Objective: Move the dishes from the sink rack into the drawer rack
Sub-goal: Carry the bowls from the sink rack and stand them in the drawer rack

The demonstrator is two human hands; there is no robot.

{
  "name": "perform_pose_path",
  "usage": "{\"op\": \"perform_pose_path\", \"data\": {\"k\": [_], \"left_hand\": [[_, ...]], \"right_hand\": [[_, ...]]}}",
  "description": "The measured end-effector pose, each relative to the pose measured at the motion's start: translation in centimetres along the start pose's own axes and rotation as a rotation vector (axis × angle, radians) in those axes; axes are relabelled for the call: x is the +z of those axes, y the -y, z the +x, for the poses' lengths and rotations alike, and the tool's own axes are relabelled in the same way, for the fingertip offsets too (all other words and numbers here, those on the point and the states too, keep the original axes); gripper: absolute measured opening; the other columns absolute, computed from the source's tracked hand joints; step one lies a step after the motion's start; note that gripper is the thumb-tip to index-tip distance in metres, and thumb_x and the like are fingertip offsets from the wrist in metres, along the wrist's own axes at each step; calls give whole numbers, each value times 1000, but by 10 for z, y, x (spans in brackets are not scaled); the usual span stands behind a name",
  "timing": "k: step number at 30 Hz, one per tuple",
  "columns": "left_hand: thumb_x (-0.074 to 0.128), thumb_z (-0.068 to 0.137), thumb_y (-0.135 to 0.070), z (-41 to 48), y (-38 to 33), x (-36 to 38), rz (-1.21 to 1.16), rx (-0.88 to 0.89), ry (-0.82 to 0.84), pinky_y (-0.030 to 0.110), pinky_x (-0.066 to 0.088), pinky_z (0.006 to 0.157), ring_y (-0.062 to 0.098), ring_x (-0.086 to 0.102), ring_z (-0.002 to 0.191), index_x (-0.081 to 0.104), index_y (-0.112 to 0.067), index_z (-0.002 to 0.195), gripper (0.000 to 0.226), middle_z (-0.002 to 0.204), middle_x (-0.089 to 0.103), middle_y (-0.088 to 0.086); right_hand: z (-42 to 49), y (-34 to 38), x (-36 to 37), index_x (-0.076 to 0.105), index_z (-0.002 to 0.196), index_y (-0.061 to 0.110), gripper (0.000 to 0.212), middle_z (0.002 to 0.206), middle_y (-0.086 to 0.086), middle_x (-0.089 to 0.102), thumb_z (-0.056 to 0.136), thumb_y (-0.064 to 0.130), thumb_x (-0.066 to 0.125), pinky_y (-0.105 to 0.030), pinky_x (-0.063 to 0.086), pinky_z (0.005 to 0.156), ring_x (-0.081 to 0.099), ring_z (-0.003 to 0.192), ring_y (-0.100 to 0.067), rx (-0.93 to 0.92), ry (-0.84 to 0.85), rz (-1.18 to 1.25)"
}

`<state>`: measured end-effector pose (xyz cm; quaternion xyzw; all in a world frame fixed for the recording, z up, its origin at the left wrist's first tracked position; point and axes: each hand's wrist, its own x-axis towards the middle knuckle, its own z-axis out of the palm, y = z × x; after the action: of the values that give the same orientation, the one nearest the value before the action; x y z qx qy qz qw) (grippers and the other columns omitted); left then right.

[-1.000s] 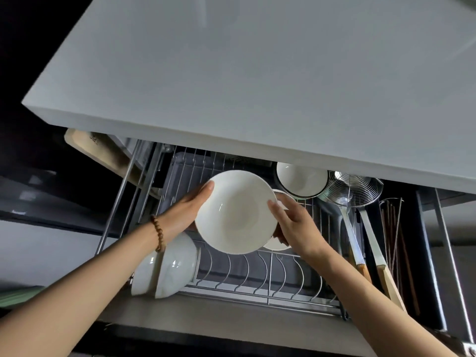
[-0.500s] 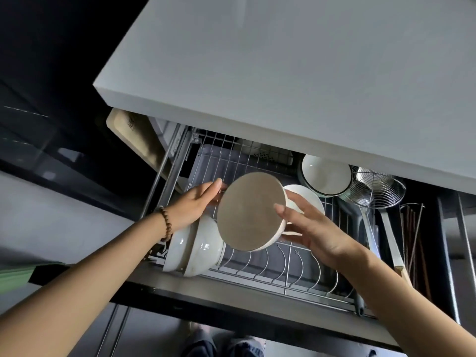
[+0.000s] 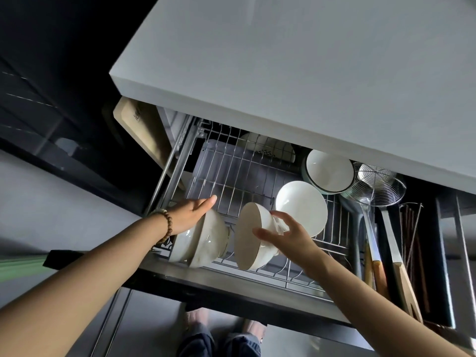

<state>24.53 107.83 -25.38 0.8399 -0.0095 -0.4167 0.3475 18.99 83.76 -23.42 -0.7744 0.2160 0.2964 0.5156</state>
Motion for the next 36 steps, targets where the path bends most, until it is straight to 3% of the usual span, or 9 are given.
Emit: {"op": "perform_pose_path", "data": {"k": [5, 7, 9, 15, 20, 23, 26, 30, 36], "left_hand": [[11, 84, -69, 6, 6, 2, -8, 7, 16, 28, 29, 102, 19, 41, 130, 43, -26, 137, 75, 140, 46, 1], [9, 76, -81, 7, 8, 1, -8, 8, 18, 23, 33, 87, 19, 48, 113, 52, -26, 117, 82, 118, 53, 6], [2, 61, -90, 8, 9, 1, 34, 27, 5, 14, 28, 71, 15, 41, 94, 40, -25, 94, 82, 100, 42, 0], [0, 59, -84, 15, 13, 2, 44, 54, -14, 11, 24, 67, 13, 36, 90, 33, -25, 92, 76, 99, 37, -3], [-3, 45, -99, 20, 18, 1, 27, 26, -14, 16, 24, 64, 12, 32, 89, 32, -25, 92, 94, 98, 33, -2], [4, 57, -94, 17, 14, 1, -64, 16, 10, 24, 35, 85, 14, 45, 101, 53, -24, 101, 96, 105, 48, 5], [11, 89, -63, 13, 10, 1, -92, 26, 19, 30, 21, 110, 15, 32, 137, 46, -19, 137, 74, 147, 39, -1], [12, 89, -62, 11, 9, 0, -72, 25, 14, 29, 19, 111, 14, 31, 138, 44, -19, 138, 73, 149, 37, -1], [9, 76, -73, 11, 9, 0, -82, 20, 7, 31, 18, 112, 14, 30, 139, 43, -23, 139, 88, 149, 36, -4]], "right_hand": [[12, -7, 18, 48, 130, 28, 65, 116, 3, 52, 73, 38, 78, -34, 49, 89, 55, 110, -23, 8, -1, -12], [16, -8, 24, 49, 127, 28, 61, 118, 0, 54, 74, 37, 78, -31, 48, 84, 55, 108, -22, 17, -1, -17], [19, -9, 30, 49, 128, 28, 61, 121, -3, 55, 75, 37, 77, -27, 48, 78, 55, 107, -22, 26, -6, -36], [27, -9, 48, 47, 123, 38, 70, 125, -4, 52, 62, 53, 77, -42, 49, 98, 53, 111, -23, 46, 11, -122], [33, -9, 62, 45, 125, 36, 67, 123, -6, 50, 68, 51, 77, -42, 52, 93, 55, 107, -25, 101, 15, -116], [32, -9, 72, 44, 126, 36, 82, 123, -7, 50, 56, 63, 76, -43, 51, 95, 56, 106, -26, 152, 34, -93], [33, -9, 76, 44, 128, 37, 101, 126, -8, 49, 38, 72, 73, -43, 52, 93, 57, 107, -27, 184, 60, -4], [36, -9, 72, 42, 132, 35, 98, 127, -6, 49, 47, 72, 74, -34, 55, 83, 57, 107, -24, 160, 91, -46], [42, -12, 69, 33, 139, 31, 136, 134, -7, 45, 21, 92, 62, -32, 54, 84, 54, 114, -24, 174, 183, -96]]}}
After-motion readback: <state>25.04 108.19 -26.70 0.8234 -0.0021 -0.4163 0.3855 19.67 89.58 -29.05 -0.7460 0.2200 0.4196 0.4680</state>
